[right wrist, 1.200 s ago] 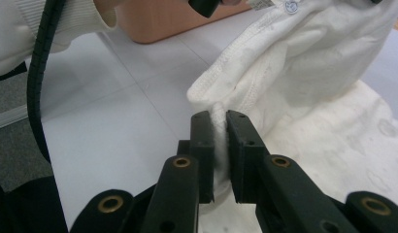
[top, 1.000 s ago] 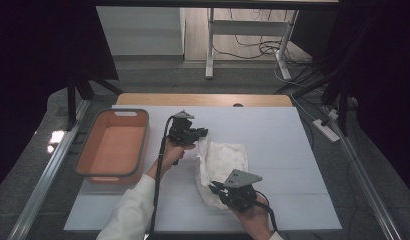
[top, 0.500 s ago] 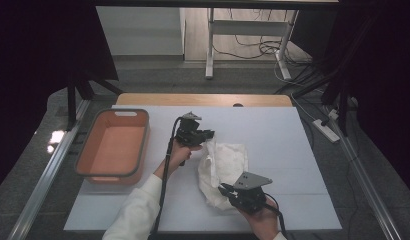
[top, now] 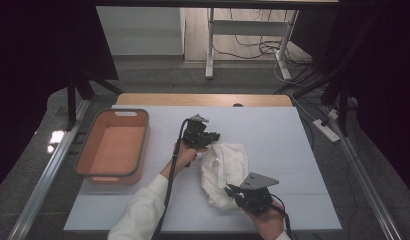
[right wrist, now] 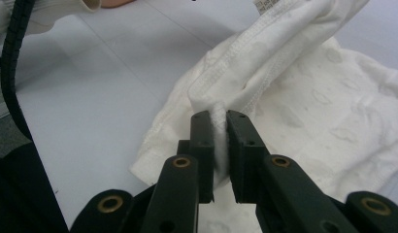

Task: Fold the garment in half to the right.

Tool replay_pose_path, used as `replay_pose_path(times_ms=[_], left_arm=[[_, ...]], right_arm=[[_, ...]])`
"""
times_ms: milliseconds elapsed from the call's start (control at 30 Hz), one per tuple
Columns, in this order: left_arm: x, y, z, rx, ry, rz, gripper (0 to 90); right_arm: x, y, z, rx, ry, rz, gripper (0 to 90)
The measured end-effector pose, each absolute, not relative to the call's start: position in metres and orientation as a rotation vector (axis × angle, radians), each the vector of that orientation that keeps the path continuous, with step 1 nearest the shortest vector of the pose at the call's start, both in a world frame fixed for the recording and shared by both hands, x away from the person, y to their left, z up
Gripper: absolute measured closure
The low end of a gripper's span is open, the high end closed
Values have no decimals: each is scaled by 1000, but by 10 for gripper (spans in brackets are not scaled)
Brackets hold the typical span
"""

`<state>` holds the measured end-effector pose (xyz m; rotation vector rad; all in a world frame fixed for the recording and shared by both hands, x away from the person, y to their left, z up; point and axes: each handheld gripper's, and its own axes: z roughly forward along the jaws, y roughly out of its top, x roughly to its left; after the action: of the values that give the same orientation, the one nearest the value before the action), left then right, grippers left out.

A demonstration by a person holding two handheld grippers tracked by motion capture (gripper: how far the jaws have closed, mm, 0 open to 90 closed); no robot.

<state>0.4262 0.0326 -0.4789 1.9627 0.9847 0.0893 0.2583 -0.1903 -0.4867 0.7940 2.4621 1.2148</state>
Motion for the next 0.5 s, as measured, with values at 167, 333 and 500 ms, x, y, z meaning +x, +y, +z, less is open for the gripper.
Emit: replay_pose_path(times_ms=[167, 333, 500], left_arm=[[429, 21, -483, 1973, 985, 85, 853], [432, 8, -484, 1988, 973, 84, 853], [434, -3, -484, 2001, 962, 84, 850]], right_arm=[[256, -197, -488, 816, 2458, 1203, 815], [256, -205, -488, 838, 2452, 1201, 816], [255, -211, -488, 849, 2446, 1199, 815]])
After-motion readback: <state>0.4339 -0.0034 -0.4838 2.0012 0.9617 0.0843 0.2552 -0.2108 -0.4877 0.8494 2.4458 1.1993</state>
